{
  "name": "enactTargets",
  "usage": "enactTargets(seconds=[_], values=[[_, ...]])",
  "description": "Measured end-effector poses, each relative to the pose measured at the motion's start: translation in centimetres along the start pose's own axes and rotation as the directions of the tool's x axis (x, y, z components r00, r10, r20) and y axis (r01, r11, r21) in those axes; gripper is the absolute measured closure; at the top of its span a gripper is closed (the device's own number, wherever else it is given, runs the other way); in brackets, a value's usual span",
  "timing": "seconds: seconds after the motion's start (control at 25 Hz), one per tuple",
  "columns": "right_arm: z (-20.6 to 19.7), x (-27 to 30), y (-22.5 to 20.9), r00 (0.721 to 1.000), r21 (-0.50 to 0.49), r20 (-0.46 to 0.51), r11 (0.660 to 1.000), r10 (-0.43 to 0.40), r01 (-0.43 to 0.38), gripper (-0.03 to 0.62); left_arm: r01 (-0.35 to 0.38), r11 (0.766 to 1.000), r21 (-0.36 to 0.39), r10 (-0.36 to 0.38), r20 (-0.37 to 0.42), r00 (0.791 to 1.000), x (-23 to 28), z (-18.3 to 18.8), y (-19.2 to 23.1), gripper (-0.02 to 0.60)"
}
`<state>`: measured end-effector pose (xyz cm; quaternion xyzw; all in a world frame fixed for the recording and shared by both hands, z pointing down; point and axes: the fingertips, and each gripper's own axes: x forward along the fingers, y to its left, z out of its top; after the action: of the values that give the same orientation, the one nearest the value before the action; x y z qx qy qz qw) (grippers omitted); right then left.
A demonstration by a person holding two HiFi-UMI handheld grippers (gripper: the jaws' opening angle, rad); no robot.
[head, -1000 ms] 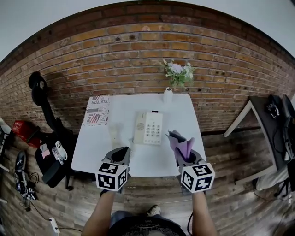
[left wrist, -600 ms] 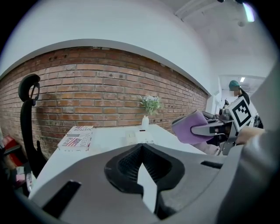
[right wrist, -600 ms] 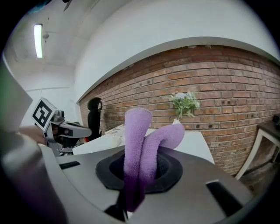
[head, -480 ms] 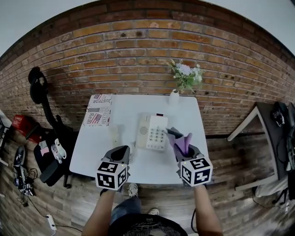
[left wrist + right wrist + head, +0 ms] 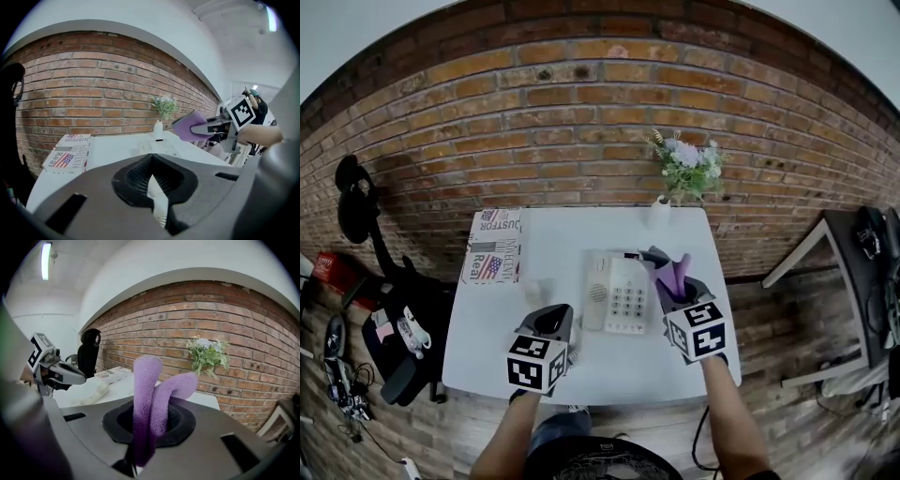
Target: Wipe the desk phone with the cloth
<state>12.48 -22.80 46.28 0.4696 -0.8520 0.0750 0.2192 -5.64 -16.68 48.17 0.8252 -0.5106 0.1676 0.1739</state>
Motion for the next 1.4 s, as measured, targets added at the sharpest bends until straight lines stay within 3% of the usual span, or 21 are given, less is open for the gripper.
enactTargets(seconds=[0.44,0.68,1.4], values=[[0.3,9.1,-1.4,0.991,-0.149,-0.122,0.988,-0.056,0.037,0.548,0.074,0.997,0.018,-0.073,-0.059,0.996,4.3,0.1,3.4,0.577],[-1.7,12.3,0.2,0.978,-0.206,-0.204,0.978,-0.038,-0.005,0.547,0.09,0.996,0.019,-0.089,-0.077,0.993,4.9,-0.1,4.3,0.577],[-5.4,10.9,4.9,0.955,-0.207,-0.289,0.969,0.07,-0.134,0.546,0.06,0.998,0.005,-0.059,-0.064,0.996,2.5,-0.8,3.4,0.577]])
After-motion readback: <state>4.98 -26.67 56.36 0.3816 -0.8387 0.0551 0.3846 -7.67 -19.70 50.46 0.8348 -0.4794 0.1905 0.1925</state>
